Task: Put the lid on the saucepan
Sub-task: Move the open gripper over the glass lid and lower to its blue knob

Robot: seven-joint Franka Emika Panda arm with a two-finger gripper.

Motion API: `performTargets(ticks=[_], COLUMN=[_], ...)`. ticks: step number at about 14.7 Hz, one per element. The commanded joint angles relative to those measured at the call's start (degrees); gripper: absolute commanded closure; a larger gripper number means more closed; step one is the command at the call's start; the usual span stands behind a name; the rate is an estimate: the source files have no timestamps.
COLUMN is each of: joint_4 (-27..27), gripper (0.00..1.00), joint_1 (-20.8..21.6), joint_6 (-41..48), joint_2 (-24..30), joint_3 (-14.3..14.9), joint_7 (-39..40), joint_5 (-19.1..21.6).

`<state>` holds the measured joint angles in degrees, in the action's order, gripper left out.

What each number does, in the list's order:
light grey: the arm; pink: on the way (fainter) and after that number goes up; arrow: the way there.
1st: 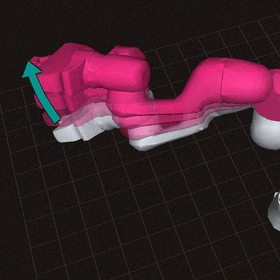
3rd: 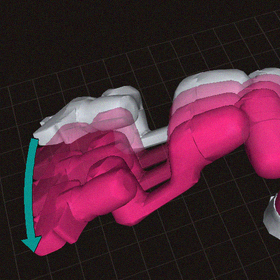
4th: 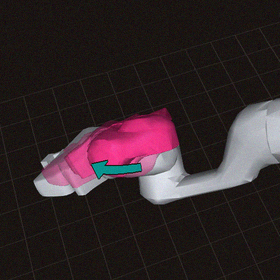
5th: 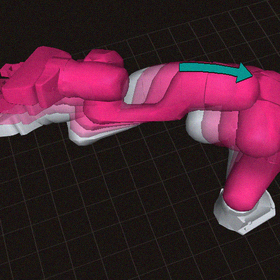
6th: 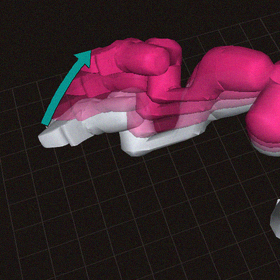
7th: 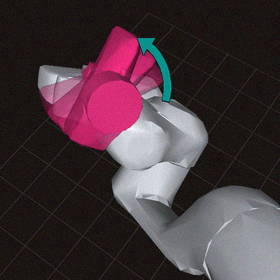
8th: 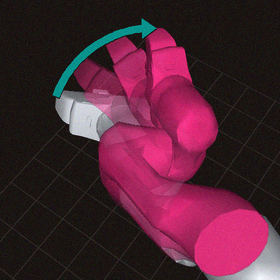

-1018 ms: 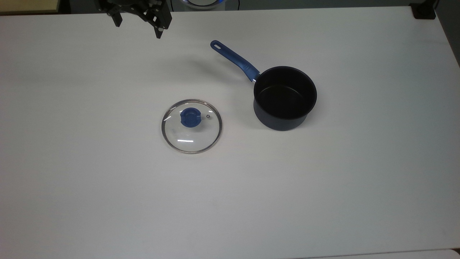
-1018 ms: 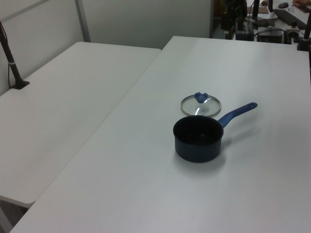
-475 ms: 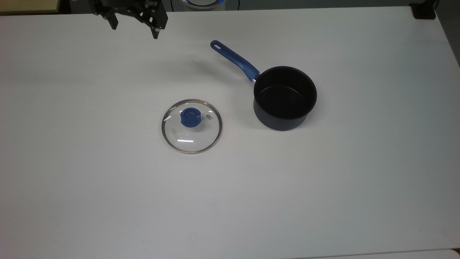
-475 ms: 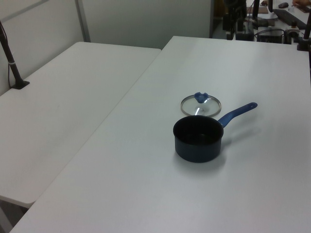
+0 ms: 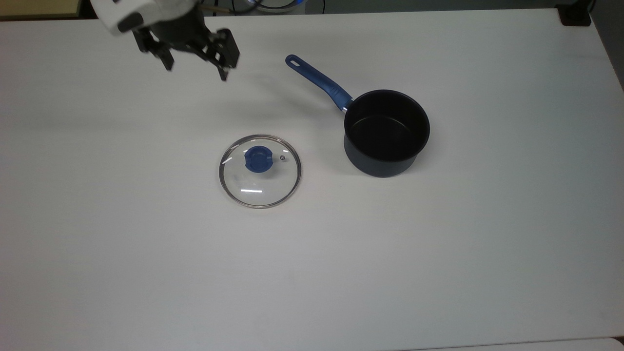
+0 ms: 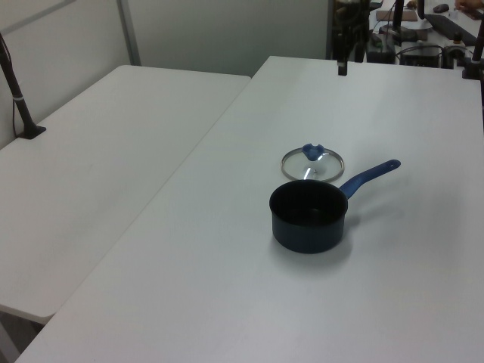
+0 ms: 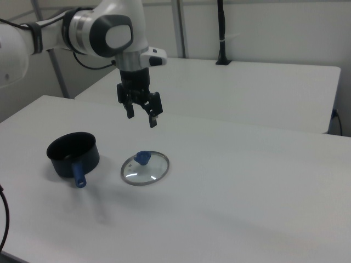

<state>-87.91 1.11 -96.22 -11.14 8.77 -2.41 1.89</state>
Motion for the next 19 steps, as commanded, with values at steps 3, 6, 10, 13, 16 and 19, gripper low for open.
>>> performTargets(ticks=[3,6,10,13,16,19], joint_4=[-0.77,-0.94,-1.29,-1.91,-2.00,-2.00], gripper=[0.00,0.00,0.00,0.00,0.00,0.00], joint_1=[3.28,6.00,6.98,8.12,8.03,8.21], joint_6=[-5.73,-8.19,-12.49,-12.76,-13.64,-14.43], joint_2=[-3.87,-7.30,-9.16,-10.91,-12.32,-14.69], joint_3=[0.20,0.02,-0.33,-0.33,-0.42,-0.33], joint_7=[0.39,0.48,0.39,1.09,4.16,5.93], joint_5=[1.63,0.57,0.13,-0.49,-0.40,-0.49])
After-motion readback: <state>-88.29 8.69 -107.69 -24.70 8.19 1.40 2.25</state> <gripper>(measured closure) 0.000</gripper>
